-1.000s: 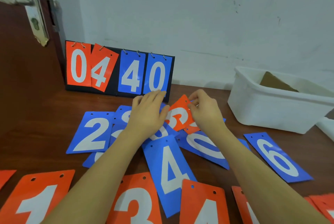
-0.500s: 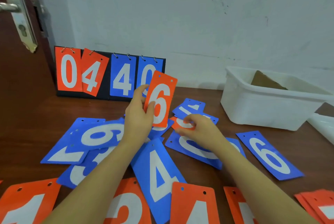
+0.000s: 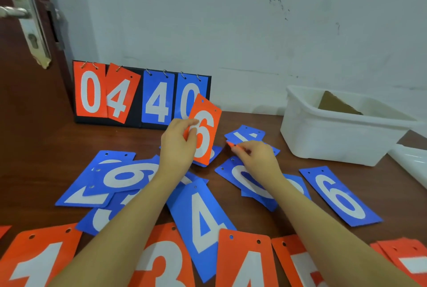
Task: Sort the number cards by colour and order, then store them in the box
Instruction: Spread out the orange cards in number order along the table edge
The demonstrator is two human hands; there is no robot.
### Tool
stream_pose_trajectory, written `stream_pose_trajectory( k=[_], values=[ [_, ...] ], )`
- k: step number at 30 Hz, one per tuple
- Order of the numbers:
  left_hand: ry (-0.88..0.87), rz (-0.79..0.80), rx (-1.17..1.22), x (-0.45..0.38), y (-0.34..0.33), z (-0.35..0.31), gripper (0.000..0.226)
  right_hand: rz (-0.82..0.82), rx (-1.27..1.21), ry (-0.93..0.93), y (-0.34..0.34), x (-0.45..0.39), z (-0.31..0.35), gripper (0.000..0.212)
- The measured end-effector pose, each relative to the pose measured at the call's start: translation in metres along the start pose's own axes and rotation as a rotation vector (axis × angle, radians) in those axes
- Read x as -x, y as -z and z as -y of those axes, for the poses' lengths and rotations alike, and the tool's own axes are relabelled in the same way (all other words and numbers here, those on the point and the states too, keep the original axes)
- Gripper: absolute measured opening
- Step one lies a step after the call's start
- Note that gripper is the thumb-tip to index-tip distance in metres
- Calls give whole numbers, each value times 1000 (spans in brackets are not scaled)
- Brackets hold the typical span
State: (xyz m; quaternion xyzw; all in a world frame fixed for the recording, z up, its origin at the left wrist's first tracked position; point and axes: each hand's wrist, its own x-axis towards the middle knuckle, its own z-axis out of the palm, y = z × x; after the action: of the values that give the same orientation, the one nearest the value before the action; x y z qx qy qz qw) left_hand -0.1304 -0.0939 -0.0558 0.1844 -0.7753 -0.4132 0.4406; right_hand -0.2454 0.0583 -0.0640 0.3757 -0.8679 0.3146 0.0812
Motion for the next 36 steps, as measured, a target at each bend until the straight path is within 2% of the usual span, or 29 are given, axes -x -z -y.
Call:
stream_pose_trajectory(
  k=[3, 6, 9, 12, 14, 17, 19, 21, 23, 25, 28, 31, 34, 36],
  values=[
    [-80, 5, 3, -9, 5, -18, 27, -227, -333, -24, 23, -8, 20, 32],
    [-143, 65, 6, -12, 8, -45, 37, -427, -491, -19, 51, -10, 48, 27],
    [-309, 199, -88, 2, 6, -73, 58, -468, -571, 33, 68, 4, 72, 28],
    [-415, 229, -112, 31, -2, -93, 60, -436, -669, 20, 77, 33, 86, 29],
    [-397, 212, -30, 50, -4, -102, 51, -403, -726, 1, 82, 55, 89, 29],
    [-356, 99, 109, 76, -3, -115, 27, -297, -813, -21, 91, 87, 84, 32],
    [-279, 71, 180, 93, 0, -123, 17, -266, -790, -12, 97, 105, 75, 26],
    [-186, 49, 222, 108, 4, -126, 12, -325, -671, 3, 100, 121, 65, 21],
    [-99, 58, 281, 121, 10, -125, 13, -404, -558, -39, 99, 136, 57, 34],
    [-11, 72, 374, 135, 17, -125, 19, -409, -584, -110, 98, 152, 52, 42],
    [54, 57, 451, 155, 25, -126, 20, -317, -699, -109, 96, 173, 50, 30],
    [40, 56, 379, 169, 34, -124, 25, -304, -767, -49, 95, 191, 51, 22],
    [50, 16, 376, 180, 53, -122, 22, -304, -880, -94, 94, 199, 57, 15],
    [76, 8, 401, 187, 67, -122, 21, -248, -974, -119, 87, 199, 67, 15]
  ],
)
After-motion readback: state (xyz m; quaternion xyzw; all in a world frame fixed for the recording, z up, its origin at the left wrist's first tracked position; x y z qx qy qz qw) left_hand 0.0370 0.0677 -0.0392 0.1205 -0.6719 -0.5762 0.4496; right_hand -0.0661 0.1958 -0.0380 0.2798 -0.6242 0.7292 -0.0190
